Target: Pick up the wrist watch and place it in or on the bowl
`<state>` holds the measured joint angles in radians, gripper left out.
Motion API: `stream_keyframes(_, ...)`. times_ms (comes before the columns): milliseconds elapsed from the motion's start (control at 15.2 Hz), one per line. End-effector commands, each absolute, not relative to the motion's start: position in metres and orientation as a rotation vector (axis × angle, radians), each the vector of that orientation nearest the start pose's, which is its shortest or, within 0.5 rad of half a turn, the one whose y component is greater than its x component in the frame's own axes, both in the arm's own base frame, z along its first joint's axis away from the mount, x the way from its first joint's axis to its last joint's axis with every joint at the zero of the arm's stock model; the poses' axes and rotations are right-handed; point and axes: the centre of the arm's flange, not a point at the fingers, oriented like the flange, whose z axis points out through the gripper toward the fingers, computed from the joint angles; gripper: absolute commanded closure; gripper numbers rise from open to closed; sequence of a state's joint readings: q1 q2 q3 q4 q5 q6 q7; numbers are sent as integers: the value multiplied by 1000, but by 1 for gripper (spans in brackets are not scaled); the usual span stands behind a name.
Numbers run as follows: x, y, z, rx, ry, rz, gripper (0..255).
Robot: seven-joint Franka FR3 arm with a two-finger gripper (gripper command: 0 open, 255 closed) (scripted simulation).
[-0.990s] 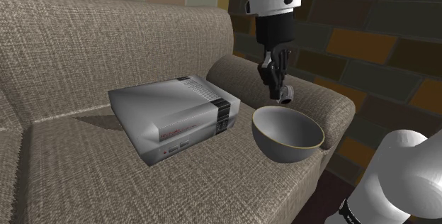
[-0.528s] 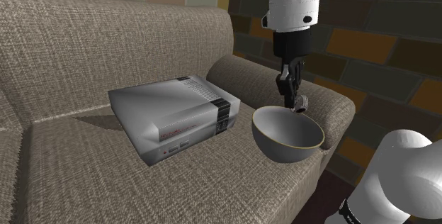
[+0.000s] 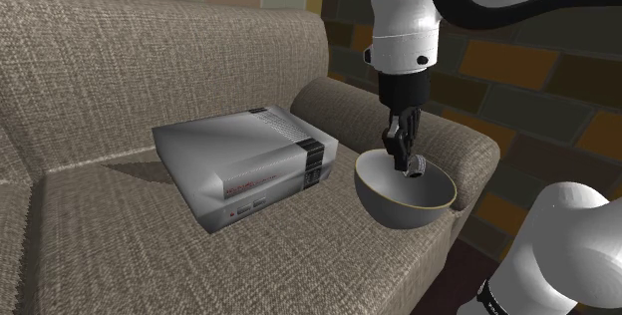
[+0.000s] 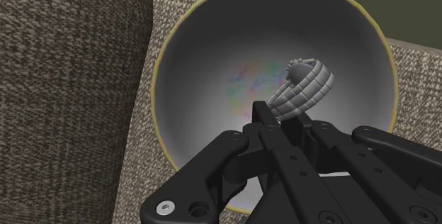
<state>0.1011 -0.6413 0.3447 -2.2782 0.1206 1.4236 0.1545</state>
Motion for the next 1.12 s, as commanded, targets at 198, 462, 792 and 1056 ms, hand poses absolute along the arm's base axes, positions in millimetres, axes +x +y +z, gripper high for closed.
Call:
stream_keyframes(198, 289, 181, 549, -3248, -334, 345, 255)
stream_keyframes(462, 289, 181, 549, -3248, -334, 345, 0)
stream_keyframes(792, 289, 181, 549, -3248, -334, 345, 0)
stream_keyframes(1056, 298, 189, 598, -3248, -334, 345, 0)
